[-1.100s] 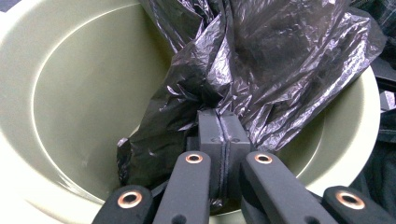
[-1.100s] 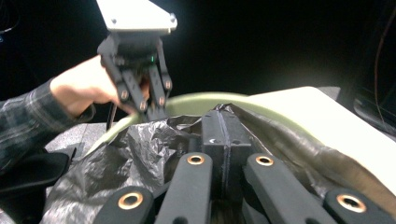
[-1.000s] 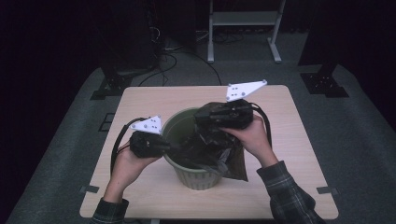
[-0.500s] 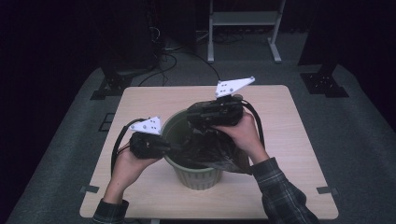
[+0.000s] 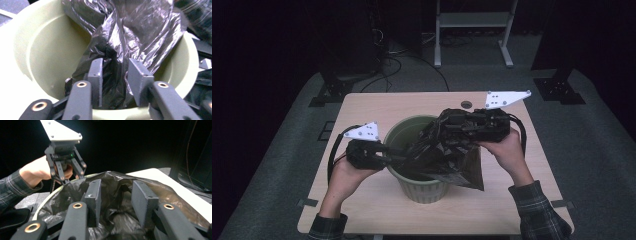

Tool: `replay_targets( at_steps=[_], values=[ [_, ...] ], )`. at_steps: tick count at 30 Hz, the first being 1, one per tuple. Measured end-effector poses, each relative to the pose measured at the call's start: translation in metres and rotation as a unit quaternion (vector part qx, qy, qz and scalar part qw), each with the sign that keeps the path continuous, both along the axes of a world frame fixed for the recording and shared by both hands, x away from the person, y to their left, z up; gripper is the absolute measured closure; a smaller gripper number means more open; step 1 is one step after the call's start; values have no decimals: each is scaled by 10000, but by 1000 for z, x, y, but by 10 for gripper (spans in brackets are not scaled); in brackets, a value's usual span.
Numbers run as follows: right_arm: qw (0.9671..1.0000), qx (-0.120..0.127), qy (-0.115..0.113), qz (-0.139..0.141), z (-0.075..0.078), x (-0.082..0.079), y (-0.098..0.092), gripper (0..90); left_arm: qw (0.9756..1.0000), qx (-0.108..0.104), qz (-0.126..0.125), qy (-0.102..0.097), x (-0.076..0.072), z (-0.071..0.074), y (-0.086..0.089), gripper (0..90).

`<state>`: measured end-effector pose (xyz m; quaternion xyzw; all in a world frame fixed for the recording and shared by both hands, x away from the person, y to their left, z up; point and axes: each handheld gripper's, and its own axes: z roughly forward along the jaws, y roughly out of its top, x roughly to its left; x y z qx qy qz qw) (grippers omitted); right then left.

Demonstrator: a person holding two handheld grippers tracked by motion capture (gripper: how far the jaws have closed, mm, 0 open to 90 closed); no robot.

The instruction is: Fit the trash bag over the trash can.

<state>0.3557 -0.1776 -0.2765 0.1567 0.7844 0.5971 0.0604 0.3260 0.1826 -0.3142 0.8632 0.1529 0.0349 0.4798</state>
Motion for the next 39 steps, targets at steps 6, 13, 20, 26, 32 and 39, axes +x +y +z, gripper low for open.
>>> replay_targets(
  at_steps=[6, 13, 20, 26, 32, 39],
  values=[
    [10000, -42, -34, -78, -1, -2, -7, 568, 9995, -258, 94, -156, -2, 17, 4, 462],
    [10000, -69, -17, -58, -4, -1, -5, 576, 9991, -311, -66, -264, 2, 44, -18, 428],
    [9999, -95, -34, -39, -4, -1, -3, 615, 9981, -434, -358, -249, 17, 59, -52, 384],
    [9996, -194, -183, 9, -5, -2, 0, 883, 9977, -398, -510, -201, 21, 58, -72, 356],
    [9996, -200, -201, 72, -5, -2, 3, 900, 9977, -381, -537, -155, 24, 54, -82, 307],
    [9996, -107, -194, 150, -4, -3, 3, 900, 9974, -101, -719, -21, 30, 50, -95, 622]
  ],
)
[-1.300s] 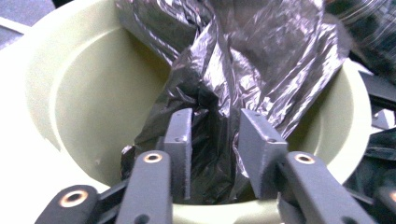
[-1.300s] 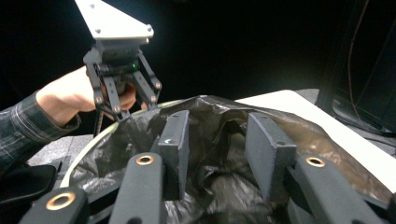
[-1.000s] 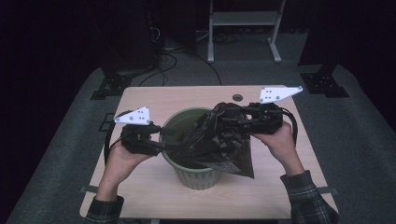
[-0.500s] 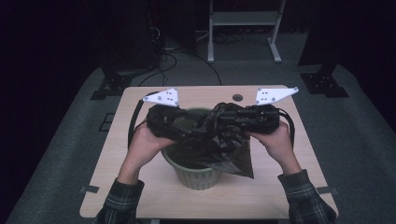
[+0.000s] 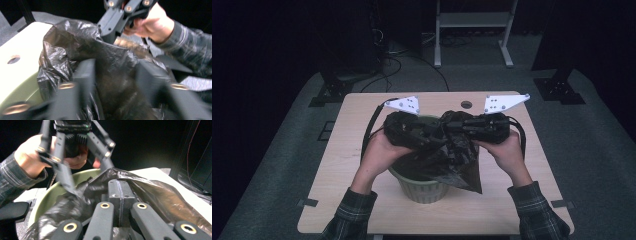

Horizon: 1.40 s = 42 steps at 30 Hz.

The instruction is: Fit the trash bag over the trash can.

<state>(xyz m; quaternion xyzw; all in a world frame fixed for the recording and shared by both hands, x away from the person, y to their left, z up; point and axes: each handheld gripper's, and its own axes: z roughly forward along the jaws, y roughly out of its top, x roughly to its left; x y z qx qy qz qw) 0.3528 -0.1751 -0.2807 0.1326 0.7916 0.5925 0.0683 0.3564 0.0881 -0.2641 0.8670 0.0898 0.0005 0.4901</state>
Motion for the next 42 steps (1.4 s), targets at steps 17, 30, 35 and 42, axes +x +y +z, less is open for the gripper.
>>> replay_targets(
  at_steps=[17, 30, 35, 42],
  values=[
    [9967, 179, 251, -747, -12, -3, -54, 609, 9986, -116, 484, -205, -4, -1, 44, 899],
    [9918, 421, 822, -884, -30, 18, -50, 471, 9988, -126, 420, -208, -10, -5, 50, 898],
    [9912, 287, 990, -832, -40, 25, -40, 727, 9989, -119, 415, -197, -11, -7, 49, 899],
    [9940, 109, 768, -772, -39, 19, -37, 900, 9976, -134, 625, -247, -10, -9, 60, 899]
  ],
)
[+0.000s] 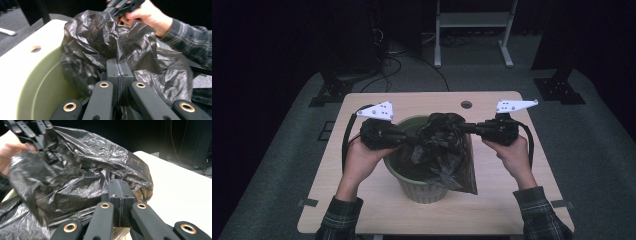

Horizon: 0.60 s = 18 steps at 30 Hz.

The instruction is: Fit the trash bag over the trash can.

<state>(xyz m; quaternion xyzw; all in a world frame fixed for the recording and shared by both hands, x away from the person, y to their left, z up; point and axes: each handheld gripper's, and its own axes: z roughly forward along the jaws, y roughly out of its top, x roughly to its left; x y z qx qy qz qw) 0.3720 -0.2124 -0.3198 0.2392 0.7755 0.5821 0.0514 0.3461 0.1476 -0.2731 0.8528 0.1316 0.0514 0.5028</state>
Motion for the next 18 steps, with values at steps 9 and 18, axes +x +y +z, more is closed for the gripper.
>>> replay_targets(
  at_steps=[9, 18],
  values=[
    [9993, -251, -212, -206, 1, -20, -26, 900, 9979, -174, 620, -39, -4, -4, 45, 899],
    [9990, -293, -311, -150, -2, -31, -25, 900, 9961, -398, 756, -199, -13, -2, 53, 473]
  ],
)
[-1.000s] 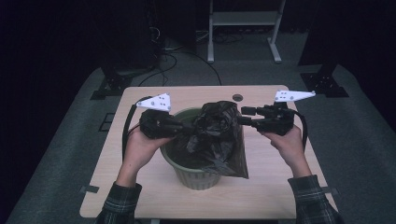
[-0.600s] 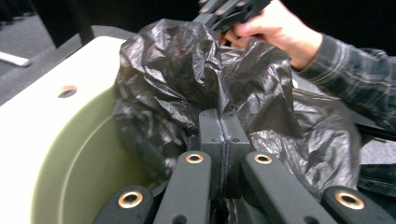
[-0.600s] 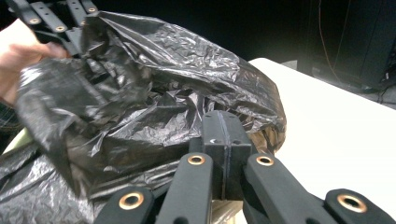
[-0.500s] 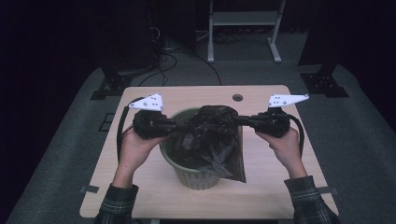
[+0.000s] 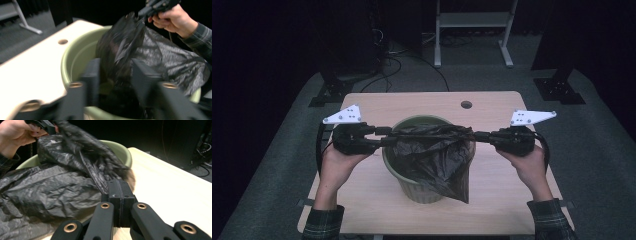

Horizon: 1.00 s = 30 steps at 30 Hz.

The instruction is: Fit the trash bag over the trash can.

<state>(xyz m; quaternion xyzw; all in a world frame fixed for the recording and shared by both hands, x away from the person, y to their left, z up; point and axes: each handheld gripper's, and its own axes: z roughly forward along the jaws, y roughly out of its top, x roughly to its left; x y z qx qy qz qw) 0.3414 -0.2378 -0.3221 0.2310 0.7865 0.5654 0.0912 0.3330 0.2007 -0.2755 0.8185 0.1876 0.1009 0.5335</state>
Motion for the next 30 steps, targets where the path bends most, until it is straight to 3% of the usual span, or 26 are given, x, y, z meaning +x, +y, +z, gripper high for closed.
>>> replay_targets(
  at_steps=[2, 4, 8, 10, 11, 16, 21, 25, 28, 30],
  values=[
    [10000, -10, -2, 19, 0, 0, 2, 900, 10000, -11, -72, -23, 0, 4, -2, 451],
    [10000, -37, -29, 53, 1, 1, 6, 900, 9997, -28, -136, -176, -1, 13, -8, 375],
    [9999, -27, -46, 113, 1, 2, 11, 900, 9990, 148, -249, -345, 5, 30, -28, 358],
    [9999, -25, -58, 132, 2, 1, 12, 900, 9985, 257, -397, -287, 17, 35, -47, 369],
    [9999, -28, -67, 135, 2, 1, 12, 900, 9985, 257, -397, -287, 17, 35, -47, 378],
    [9998, 39, -85, 179, 3, 2, 13, 900, 9970, 439, -631, -114, 39, 30, -79, 418],
    [9997, 32, -80, 213, 3, 2, 15, 900, 9959, 491, -755, 64, 49, 27, -90, 536],
    [9996, 75, -116, 236, 5, 1, 15, 900, 9942, 685, -810, 202, 55, 25, -99, 606],
    [9996, 78, -129, 243, 6, 1, 16, 900, 9915, 933, -876, 244, 56, 23, -101, 823],
    [9995, 92, -139, 252, 6, 1, 16, 900, 9917, 929, -845, 272, 57, 22, -99, 900]
  ],
)
